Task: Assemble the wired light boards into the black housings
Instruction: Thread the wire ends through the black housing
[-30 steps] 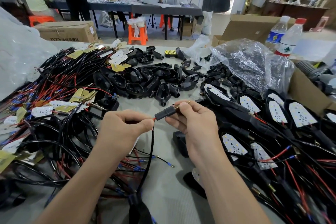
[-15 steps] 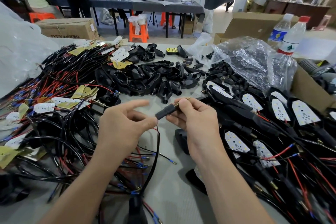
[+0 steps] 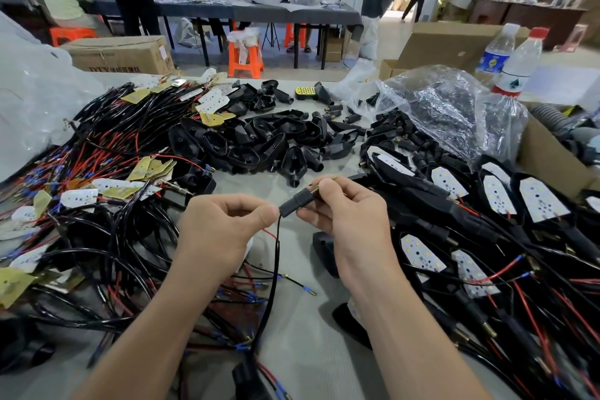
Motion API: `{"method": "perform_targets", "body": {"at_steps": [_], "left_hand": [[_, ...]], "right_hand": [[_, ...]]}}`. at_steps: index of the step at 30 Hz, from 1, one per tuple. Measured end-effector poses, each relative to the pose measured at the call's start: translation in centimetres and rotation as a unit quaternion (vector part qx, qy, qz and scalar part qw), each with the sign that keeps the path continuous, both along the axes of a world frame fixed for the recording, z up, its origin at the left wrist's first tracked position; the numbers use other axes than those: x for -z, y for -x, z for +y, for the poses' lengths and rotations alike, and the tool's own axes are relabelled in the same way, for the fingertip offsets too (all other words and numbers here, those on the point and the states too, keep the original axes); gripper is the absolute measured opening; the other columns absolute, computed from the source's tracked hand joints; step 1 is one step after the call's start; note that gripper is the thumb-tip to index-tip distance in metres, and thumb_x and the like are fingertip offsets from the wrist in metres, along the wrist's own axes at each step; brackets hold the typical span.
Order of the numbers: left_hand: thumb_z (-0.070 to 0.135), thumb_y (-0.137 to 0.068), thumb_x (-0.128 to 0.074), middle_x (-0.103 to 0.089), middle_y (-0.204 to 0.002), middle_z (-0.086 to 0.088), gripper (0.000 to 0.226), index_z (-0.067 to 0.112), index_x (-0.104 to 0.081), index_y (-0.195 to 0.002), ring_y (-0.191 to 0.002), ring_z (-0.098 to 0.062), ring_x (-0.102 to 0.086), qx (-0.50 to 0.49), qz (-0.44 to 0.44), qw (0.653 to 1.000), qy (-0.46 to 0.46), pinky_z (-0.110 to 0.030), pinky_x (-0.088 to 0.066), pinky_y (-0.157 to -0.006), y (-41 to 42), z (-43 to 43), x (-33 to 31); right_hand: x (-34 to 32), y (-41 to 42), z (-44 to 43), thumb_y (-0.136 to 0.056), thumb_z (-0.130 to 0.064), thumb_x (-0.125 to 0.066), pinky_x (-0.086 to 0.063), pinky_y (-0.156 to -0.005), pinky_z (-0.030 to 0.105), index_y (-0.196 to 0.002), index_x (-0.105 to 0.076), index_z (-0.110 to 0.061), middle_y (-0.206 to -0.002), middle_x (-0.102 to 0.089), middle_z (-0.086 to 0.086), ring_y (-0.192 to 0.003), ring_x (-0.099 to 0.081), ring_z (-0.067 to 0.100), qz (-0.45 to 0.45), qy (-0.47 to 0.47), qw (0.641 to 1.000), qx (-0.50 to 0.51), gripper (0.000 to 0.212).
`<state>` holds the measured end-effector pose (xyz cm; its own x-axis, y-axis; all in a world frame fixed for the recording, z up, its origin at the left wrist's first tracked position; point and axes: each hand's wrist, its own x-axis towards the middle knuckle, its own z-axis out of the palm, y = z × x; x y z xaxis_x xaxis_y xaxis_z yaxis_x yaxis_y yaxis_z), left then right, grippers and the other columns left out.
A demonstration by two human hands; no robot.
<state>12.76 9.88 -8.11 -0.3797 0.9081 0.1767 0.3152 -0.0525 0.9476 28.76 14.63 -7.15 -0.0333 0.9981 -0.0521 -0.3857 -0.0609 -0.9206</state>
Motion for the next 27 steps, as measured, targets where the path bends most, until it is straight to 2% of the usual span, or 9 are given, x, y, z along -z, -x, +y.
{"method": "perform_targets", "body": {"at_steps": [2, 4, 6, 9, 12, 15, 19, 23, 27], "left_hand": [[0.029, -0.080, -0.086, -0.071, -0.063, -0.009, 0.011, 0.036, -0.080, -0.072, -0.052, -0.026, -0.058, -0.007, 0.022, 1.000, -0.011, -0.039, -0.047, -0.055, -0.51, -0.16, 0.06], [0.025, -0.078, -0.087, -0.075, -0.066, 0.001, 0.015, 0.038, -0.080, -0.078, -0.062, -0.032, -0.069, -0.017, -0.004, 1.000, -0.014, -0.039, -0.055, -0.060, -0.80, -0.18, -0.14], [0.022, -0.077, -0.087, -0.078, -0.072, 0.001, 0.022, 0.041, -0.080, -0.087, -0.069, -0.022, -0.074, -0.015, -0.059, 0.998, -0.009, -0.026, -0.055, -0.067, -0.56, -0.06, -0.34], [0.014, -0.079, -0.085, -0.080, -0.080, -0.001, 0.021, 0.032, -0.082, -0.090, -0.082, -0.010, -0.076, 0.008, -0.101, 0.995, 0.008, -0.026, -0.050, -0.082, -0.06, 0.07, -0.60], [0.004, -0.077, -0.085, -0.079, -0.075, -0.002, 0.029, 0.029, -0.081, -0.091, -0.074, -0.016, -0.076, -0.005, -0.081, 0.997, 0.016, -0.028, -0.055, -0.076, 0.00, -0.05, -0.73], [0.003, -0.075, -0.087, -0.078, -0.074, -0.002, 0.033, 0.033, -0.081, -0.089, -0.075, -0.024, -0.075, -0.014, -0.084, 0.996, 0.017, -0.034, -0.057, -0.076, 0.01, -0.18, -0.70], [0.004, -0.075, -0.087, -0.078, -0.073, -0.001, 0.040, 0.041, -0.080, -0.090, -0.075, -0.015, -0.076, -0.011, -0.086, 0.996, 0.016, -0.036, -0.056, -0.082, -0.01, -0.14, -0.54], [0.005, -0.074, -0.088, -0.078, -0.073, -0.001, 0.042, 0.042, -0.079, -0.091, -0.075, -0.013, -0.076, -0.003, -0.087, 0.996, 0.018, -0.036, -0.055, -0.083, -0.12, -0.16, -0.61], [0.006, -0.074, -0.088, -0.078, -0.072, -0.001, 0.039, 0.041, -0.080, -0.088, -0.072, -0.012, -0.075, -0.004, -0.092, 0.996, 0.013, -0.034, -0.055, -0.077, -0.13, -0.17, -0.56]], "right_hand": [[0.07, -0.06, -0.01, -0.100, -0.008, -0.060, -0.059, -0.063, 0.025, -0.087, -0.072, 0.000, -0.079, -0.073, 0.014, -0.069, -0.070, 0.020, -0.003, 0.000, 1.000, -0.002, 0.020], [0.13, -0.01, -0.04, -0.100, -0.007, -0.060, -0.059, -0.063, 0.026, -0.086, -0.071, 0.001, -0.077, -0.072, 0.012, -0.067, -0.070, 0.018, 0.002, -0.002, 1.000, 0.001, 0.020], [0.14, -0.02, -0.04, -0.100, -0.005, -0.058, -0.060, -0.062, 0.026, -0.084, -0.072, -0.001, -0.076, -0.073, 0.011, -0.067, -0.071, 0.018, 0.010, 0.000, 1.000, 0.009, 0.021], [0.02, -0.16, 0.05, -0.100, -0.003, -0.056, -0.060, -0.063, 0.026, -0.078, -0.072, -0.007, -0.078, -0.074, 0.011, -0.069, -0.072, 0.021, 0.026, 0.010, 0.999, 0.023, 0.028], [0.05, -0.11, 0.11, -0.100, -0.004, -0.057, -0.060, -0.063, 0.027, -0.077, -0.072, -0.007, -0.079, -0.073, 0.012, -0.072, -0.071, 0.023, 0.017, 0.013, 1.000, 0.018, 0.027], [0.13, -0.12, 0.11, -0.098, -0.007, -0.062, -0.060, -0.064, 0.028, -0.079, -0.073, -0.005, -0.079, -0.072, 0.014, -0.074, -0.070, 0.025, 0.010, 0.003, 1.000, 0.012, 0.022], [0.11, -0.20, 0.09, -0.098, -0.007, -0.065, -0.060, -0.064, 0.028, -0.083, -0.073, -0.002, -0.078, -0.073, 0.014, -0.071, -0.071, 0.024, 0.013, -0.002, 1.000, 0.011, 0.018], [0.32, 0.04, 0.02, -0.102, -0.009, -0.057, -0.061, -0.063, 0.030, -0.083, -0.074, -0.005, -0.083, -0.074, 0.015, -0.075, -0.075, 0.026, 0.006, 0.001, 1.000, 0.008, 0.026], [0.50, 0.39, -0.14, -0.096, -0.003, -0.064, -0.061, -0.068, 0.027, -0.098, -0.072, 0.001, -0.080, -0.076, 0.010, -0.076, -0.075, 0.022, 0.006, -0.001, 0.999, -0.043, 0.009]]}}
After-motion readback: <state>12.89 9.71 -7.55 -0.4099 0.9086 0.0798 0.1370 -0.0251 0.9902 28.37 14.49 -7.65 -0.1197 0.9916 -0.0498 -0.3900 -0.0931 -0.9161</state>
